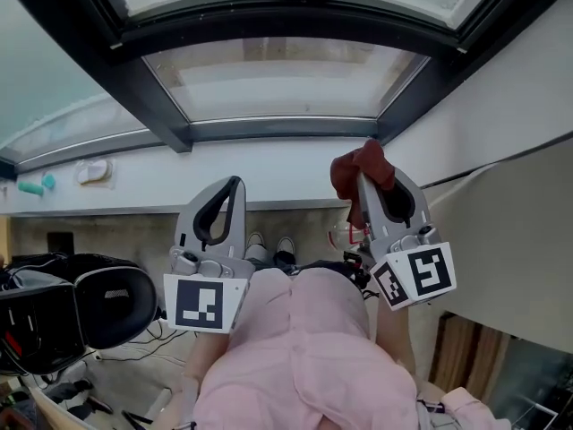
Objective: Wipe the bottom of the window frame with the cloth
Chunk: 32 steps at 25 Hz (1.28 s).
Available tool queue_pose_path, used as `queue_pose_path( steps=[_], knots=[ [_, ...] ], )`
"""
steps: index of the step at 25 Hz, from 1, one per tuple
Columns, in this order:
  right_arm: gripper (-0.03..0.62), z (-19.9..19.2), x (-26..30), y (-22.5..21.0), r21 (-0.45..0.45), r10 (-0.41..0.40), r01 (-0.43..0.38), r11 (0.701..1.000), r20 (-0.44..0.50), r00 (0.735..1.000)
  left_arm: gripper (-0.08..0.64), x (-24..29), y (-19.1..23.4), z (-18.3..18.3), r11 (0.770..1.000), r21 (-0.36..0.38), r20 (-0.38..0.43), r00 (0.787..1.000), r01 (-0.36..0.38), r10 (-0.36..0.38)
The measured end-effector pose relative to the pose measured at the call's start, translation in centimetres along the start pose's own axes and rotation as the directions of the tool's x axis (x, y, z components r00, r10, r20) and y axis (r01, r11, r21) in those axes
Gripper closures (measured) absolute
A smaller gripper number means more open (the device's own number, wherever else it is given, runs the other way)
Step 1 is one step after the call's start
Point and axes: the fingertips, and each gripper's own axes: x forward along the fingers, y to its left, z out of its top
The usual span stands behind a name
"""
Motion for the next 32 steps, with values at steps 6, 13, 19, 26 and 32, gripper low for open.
queue_pose_path(
  steps=[6, 13, 19, 26, 32],
  knots=[
    [0.529, 0.9, -1.5, -3.3, -0.004, -0.043, 0.043, 0.999, 0.034, 0.998, 0.565, 0.6, -1.1, 0.1, 1.000, 0.005, 0.002, 1.000, -0.004, 0.004],
    [0.529, 0.9, -3.6, -7.6, -0.045, -0.172, 0.173, 0.984, 0.021, 0.985, 0.565, 0.5, -0.8, -1.2, 1.000, -0.008, -0.018, 1.000, -0.003, 0.003],
    [0.529, 0.8, -2.5, -7.8, -0.053, -0.171, 0.172, 0.984, 0.014, 0.985, 0.565, 0.4, 0.3, -2.5, 0.999, 0.046, -0.062, 0.998, 0.008, -0.005],
    [0.529, 0.9, 1.6, -5.4, -0.062, -0.156, 0.155, 0.986, -0.012, 0.988, 0.565, 1.2, 4.2, -2.9, 1.000, 0.017, -0.068, 0.998, 0.008, -0.007],
    [0.529, 2.8, 6.4, -2.8, -0.061, -0.182, 0.182, 0.981, 0.003, 0.983, 0.565, 2.7, 9.9, -1.3, 0.999, 0.018, -0.045, 0.998, 0.044, -0.043]
  ],
)
